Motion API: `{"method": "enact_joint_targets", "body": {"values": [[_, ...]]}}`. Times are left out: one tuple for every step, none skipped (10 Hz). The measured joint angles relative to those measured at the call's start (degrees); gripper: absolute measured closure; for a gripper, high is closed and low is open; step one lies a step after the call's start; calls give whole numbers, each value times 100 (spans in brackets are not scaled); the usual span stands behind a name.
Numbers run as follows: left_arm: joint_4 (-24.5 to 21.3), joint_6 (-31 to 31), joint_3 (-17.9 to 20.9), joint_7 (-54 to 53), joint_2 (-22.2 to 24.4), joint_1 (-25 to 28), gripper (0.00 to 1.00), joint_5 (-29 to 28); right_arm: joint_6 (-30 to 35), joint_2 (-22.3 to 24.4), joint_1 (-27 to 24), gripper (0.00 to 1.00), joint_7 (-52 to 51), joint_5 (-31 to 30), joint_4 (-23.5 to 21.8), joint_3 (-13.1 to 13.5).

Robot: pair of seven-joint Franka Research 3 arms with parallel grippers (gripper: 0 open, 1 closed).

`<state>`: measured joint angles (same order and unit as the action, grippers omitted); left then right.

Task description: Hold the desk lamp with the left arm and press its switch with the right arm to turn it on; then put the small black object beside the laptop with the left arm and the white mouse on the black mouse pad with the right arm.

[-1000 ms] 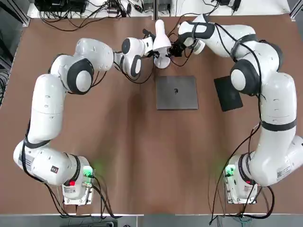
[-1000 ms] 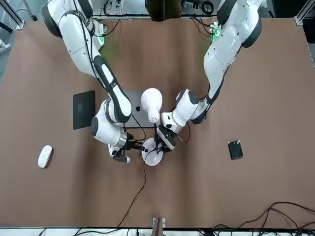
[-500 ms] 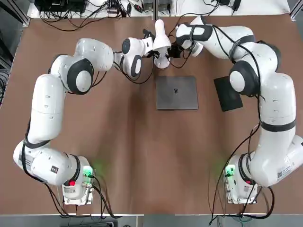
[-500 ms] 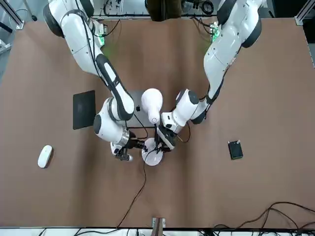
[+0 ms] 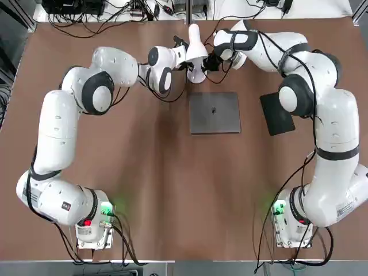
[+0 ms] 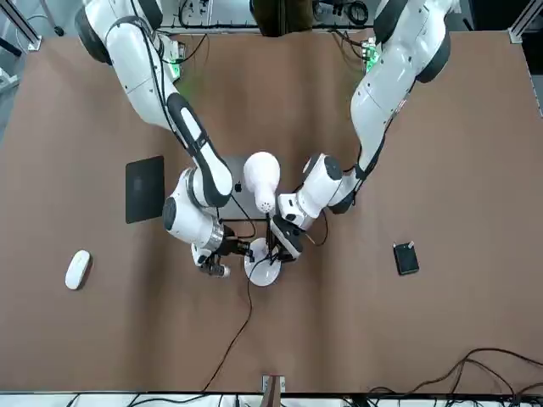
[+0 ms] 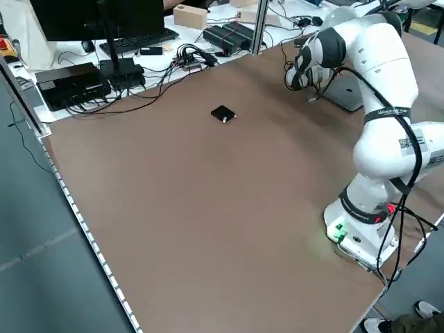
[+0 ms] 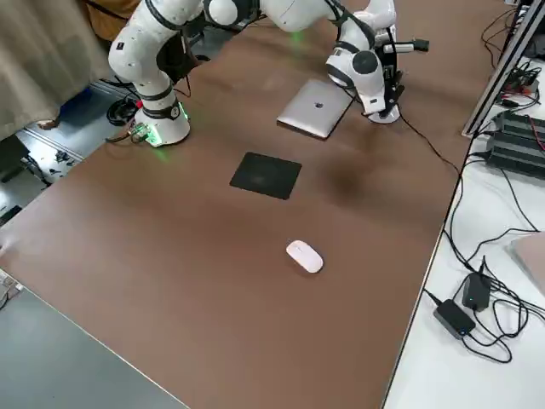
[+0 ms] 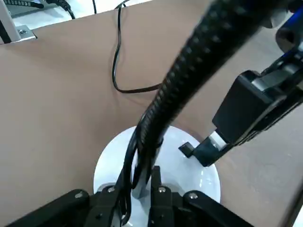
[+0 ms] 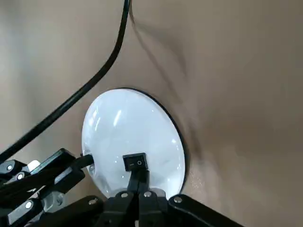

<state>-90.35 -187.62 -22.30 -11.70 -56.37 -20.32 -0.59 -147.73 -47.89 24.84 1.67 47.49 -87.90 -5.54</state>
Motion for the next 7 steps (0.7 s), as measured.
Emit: {"method": "enact_joint_targets", "body": {"values": [[0, 0, 0, 0, 0, 0, 78, 0, -1, 0, 17, 99, 0, 0, 0, -1], [0, 0, 0, 0, 0, 0, 78, 0, -18, 2, 30, 99, 0, 0, 0, -1], [0, 0, 0, 0, -1, 0, 78, 0, -23, 3, 37, 99, -1, 0, 0, -1], [0, 0, 0, 0, -1, 0, 78, 0, -28, 7, 49, 99, -1, 0, 0, -1], [0, 0, 0, 0, -1, 0, 78, 0, -39, 11, 67, 99, -1, 0, 0, -1], [0, 0, 0, 0, -1, 0, 78, 0, -63, 13, 84, 99, -1, 12, 0, -1], [0, 0, 0, 0, -2, 0, 78, 0, -81, 14, 99, 99, -1, 39, 0, -1]]}}
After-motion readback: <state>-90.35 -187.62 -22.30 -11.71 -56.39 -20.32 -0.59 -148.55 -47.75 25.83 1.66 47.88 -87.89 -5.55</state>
